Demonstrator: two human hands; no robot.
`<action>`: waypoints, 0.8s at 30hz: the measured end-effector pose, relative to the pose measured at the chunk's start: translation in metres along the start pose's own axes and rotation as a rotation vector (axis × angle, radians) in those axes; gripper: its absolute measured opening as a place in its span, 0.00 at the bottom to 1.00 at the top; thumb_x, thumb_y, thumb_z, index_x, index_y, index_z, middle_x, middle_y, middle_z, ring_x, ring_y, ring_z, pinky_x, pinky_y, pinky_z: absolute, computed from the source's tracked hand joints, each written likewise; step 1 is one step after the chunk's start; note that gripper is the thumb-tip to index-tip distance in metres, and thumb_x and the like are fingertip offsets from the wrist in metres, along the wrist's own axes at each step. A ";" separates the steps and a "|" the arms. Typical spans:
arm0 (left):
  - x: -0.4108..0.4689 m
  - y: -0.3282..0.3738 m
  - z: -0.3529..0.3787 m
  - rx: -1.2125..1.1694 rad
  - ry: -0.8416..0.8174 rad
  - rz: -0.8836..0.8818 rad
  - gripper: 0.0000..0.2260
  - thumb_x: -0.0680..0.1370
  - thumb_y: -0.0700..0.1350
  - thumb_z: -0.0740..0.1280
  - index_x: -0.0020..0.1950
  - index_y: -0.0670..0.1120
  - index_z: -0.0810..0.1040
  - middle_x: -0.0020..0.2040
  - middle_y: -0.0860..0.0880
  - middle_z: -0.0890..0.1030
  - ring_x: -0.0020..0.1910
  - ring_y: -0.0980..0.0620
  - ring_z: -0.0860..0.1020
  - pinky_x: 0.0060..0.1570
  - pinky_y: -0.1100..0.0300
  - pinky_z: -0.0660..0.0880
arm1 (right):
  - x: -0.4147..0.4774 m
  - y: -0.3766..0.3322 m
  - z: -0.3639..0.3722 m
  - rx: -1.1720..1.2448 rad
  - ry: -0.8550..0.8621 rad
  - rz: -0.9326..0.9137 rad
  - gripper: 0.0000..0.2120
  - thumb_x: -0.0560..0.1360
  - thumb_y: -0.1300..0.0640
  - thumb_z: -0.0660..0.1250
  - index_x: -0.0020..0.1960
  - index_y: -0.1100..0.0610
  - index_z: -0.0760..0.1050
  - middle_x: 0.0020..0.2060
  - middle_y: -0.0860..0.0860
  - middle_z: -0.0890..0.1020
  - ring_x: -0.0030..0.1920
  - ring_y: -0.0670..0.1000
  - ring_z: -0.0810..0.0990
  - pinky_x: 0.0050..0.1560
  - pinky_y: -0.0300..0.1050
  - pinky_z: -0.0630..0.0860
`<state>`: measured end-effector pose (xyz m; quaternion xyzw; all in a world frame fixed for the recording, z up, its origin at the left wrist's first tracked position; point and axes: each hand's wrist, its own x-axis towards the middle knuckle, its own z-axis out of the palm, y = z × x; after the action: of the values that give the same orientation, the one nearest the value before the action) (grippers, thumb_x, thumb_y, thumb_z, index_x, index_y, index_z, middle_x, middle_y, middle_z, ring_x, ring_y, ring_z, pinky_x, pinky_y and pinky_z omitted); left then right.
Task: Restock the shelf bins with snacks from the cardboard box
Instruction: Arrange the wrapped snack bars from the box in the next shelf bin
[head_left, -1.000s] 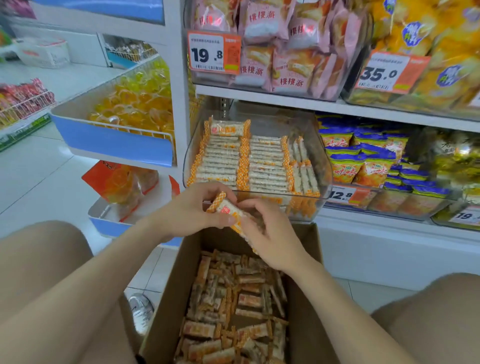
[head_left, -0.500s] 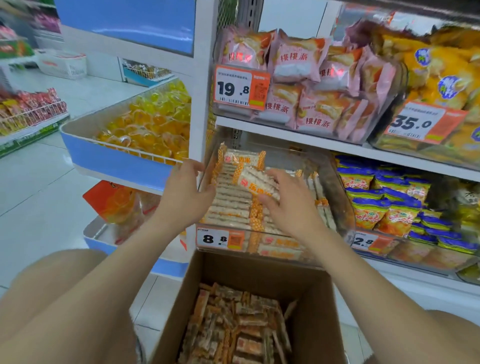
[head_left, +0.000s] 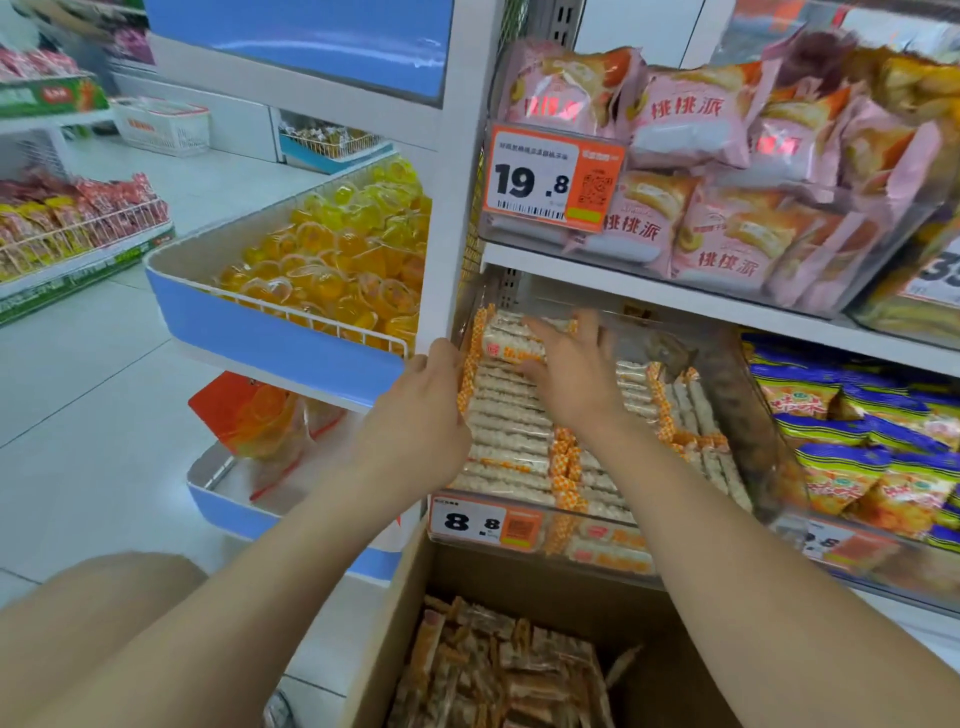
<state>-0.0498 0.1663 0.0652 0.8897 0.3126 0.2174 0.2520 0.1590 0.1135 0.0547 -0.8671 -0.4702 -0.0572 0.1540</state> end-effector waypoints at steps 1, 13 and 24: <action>0.000 0.001 0.000 -0.003 0.000 -0.006 0.16 0.80 0.36 0.62 0.65 0.47 0.64 0.50 0.46 0.71 0.46 0.40 0.74 0.38 0.48 0.70 | -0.001 0.000 0.004 0.051 -0.019 0.006 0.27 0.85 0.52 0.64 0.82 0.43 0.62 0.79 0.62 0.55 0.78 0.70 0.54 0.76 0.65 0.60; 0.005 0.020 0.004 0.112 0.046 -0.081 0.17 0.78 0.37 0.64 0.63 0.43 0.61 0.51 0.44 0.68 0.38 0.41 0.70 0.34 0.51 0.64 | 0.009 0.003 0.017 0.015 -0.064 -0.081 0.28 0.85 0.54 0.54 0.84 0.48 0.57 0.82 0.66 0.54 0.83 0.67 0.44 0.82 0.62 0.44; 0.004 0.023 0.008 0.164 0.069 -0.086 0.17 0.79 0.39 0.65 0.63 0.44 0.61 0.53 0.45 0.68 0.36 0.44 0.69 0.29 0.55 0.60 | 0.001 0.001 -0.007 -0.062 -0.062 -0.115 0.36 0.77 0.53 0.61 0.84 0.53 0.56 0.80 0.62 0.62 0.80 0.63 0.57 0.80 0.62 0.56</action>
<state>-0.0327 0.1508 0.0726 0.8850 0.3760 0.2105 0.1763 0.1606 0.1121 0.0611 -0.8443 -0.5219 -0.0536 0.1090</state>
